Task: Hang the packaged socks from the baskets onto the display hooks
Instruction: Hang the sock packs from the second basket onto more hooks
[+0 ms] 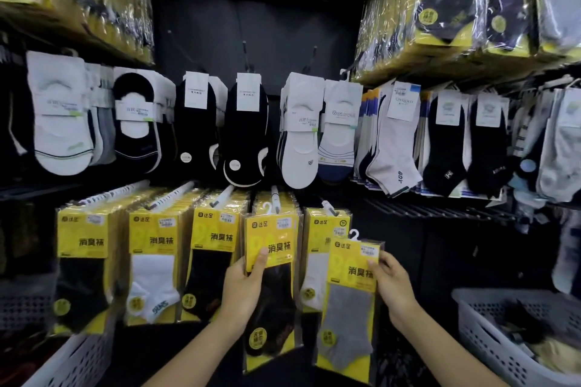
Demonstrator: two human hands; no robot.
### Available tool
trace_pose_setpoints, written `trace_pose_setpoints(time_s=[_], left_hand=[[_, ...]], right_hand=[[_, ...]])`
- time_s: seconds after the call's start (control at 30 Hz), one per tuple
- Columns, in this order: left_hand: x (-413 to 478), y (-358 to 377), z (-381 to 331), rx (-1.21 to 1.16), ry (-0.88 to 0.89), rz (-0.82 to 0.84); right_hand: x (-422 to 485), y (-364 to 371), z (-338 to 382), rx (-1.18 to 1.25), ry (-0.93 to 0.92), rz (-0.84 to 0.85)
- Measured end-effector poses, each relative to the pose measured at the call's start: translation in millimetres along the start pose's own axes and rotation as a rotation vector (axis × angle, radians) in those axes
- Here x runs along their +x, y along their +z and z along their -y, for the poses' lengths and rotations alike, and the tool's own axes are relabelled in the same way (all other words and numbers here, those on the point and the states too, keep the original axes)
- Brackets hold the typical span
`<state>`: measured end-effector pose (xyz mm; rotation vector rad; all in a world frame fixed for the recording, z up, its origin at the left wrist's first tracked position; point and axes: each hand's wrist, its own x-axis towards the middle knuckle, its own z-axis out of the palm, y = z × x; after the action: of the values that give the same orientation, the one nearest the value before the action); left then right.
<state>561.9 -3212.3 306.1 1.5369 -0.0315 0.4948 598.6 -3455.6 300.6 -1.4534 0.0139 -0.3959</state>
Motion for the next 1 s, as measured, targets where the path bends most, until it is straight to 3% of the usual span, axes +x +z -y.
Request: trace_pose_setpoints(time_s=[0.17, 0.37, 0.47, 0.63, 0.87, 0.93, 1.0], left_hand=[[9, -14, 0, 0.049, 0.044, -0.030], [17, -19, 2, 0.072, 0.072, -0.047], [20, -18, 3, 0.061, 0.070, -0.036], [21, -14, 6, 0.054, 0.066, -0.013], [14, -8, 11, 0.058, 0.045, 0.038], [10, -4, 13, 0.055, 0.019, 0.066], [6, 2, 16, 0.061, -0.009, 0.096]], right_hand=[[28, 2, 20, -0.008, -0.040, -0.036], [48, 22, 29, -0.120, -0.111, 0.156], [52, 31, 20, -0.105, -0.075, 0.152], [60, 45, -3, -0.068, -0.001, -0.051], [50, 36, -35, -0.197, 0.178, -0.346], [39, 34, -35, -0.186, 0.173, -0.296], [23, 36, -29, -0.121, 0.156, -0.112]])
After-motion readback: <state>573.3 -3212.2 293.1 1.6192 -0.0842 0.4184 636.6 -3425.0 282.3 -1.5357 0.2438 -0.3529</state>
